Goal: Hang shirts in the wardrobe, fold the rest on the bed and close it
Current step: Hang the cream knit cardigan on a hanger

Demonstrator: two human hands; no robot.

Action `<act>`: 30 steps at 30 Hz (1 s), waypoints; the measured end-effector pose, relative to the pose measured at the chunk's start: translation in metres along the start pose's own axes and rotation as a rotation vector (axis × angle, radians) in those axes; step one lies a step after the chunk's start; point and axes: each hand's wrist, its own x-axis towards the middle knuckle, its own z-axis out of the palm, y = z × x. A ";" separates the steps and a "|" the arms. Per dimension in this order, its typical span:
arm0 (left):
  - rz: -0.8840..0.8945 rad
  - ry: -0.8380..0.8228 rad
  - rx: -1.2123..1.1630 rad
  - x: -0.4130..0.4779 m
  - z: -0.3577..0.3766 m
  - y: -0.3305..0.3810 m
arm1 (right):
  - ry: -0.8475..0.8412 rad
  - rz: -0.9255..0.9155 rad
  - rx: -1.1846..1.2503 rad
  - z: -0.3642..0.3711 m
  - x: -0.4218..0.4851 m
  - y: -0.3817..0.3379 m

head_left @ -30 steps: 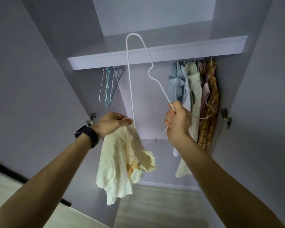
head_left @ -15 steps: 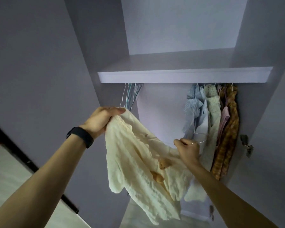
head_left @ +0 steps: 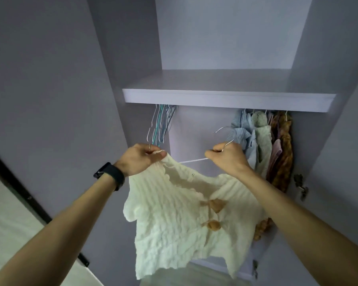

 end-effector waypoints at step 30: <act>0.095 -0.042 0.053 -0.007 0.017 -0.005 | -0.012 -0.046 -0.043 0.015 0.004 -0.038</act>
